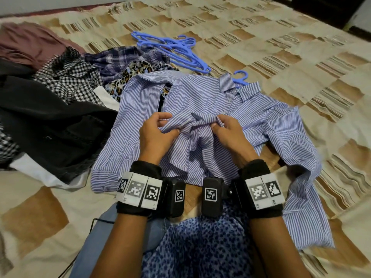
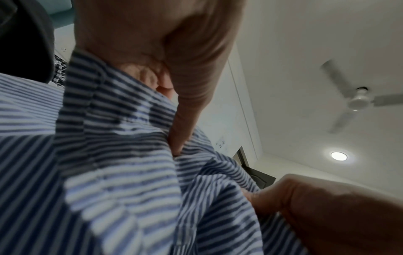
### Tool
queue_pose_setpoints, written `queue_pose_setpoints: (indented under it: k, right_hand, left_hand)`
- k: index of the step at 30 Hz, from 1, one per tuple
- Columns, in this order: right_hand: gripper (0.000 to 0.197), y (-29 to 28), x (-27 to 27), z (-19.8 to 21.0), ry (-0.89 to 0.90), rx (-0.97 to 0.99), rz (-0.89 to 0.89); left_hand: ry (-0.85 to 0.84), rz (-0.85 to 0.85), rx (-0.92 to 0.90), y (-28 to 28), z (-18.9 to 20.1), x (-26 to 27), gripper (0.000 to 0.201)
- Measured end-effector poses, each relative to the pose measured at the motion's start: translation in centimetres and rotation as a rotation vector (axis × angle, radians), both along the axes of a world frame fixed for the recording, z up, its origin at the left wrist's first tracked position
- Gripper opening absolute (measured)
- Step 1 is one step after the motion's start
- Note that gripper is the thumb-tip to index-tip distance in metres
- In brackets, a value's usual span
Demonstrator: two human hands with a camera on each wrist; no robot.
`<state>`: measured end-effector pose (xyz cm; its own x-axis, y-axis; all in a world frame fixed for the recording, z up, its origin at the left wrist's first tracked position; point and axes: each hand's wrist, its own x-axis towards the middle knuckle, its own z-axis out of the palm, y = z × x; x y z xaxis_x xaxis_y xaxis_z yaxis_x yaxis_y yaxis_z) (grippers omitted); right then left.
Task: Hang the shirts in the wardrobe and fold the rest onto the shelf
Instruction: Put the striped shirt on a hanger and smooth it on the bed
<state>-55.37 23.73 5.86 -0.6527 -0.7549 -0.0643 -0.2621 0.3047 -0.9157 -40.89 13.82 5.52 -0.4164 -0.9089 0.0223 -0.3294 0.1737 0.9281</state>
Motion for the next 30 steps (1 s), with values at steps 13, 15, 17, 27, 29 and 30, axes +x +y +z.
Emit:
queue_pose_setpoints:
  k: [13,15,17,27,29,30]
  right_hand:
    - [0.045,0.7,0.4,1.0,-0.005,0.268,0.318]
    - [0.040,0.1,-2.2,1.4,-0.027,0.174,0.150]
    - [0.038,-1.8,-6.4,1.7,0.016,0.191,0.089]
    - [0.085,-11.5,-30.9,-7.7,0.331,0.766,-0.137]
    - [0.068,-11.4,-30.6,-7.0,0.282,0.813,-0.045]
    - [0.049,-11.6,-29.9,-5.4,0.249,0.811,0.005]
  left_hand:
    - [-0.983,-0.622,-0.010,1.2,2.2,-0.5,0.031]
    - [-0.976,-0.614,-0.037,-0.7,3.5,-1.4,0.027]
    - [-0.931,-0.583,-0.047,-3.1,4.4,-3.3,0.035]
    - [-0.745,-0.515,0.005,-14.8,-1.2,-13.2,0.023]
    - [-0.733,-0.563,0.059,-15.2,-0.9,-13.1,0.020]
    - [-0.718,-0.578,0.082,-15.5,-0.3,-12.9,0.018]
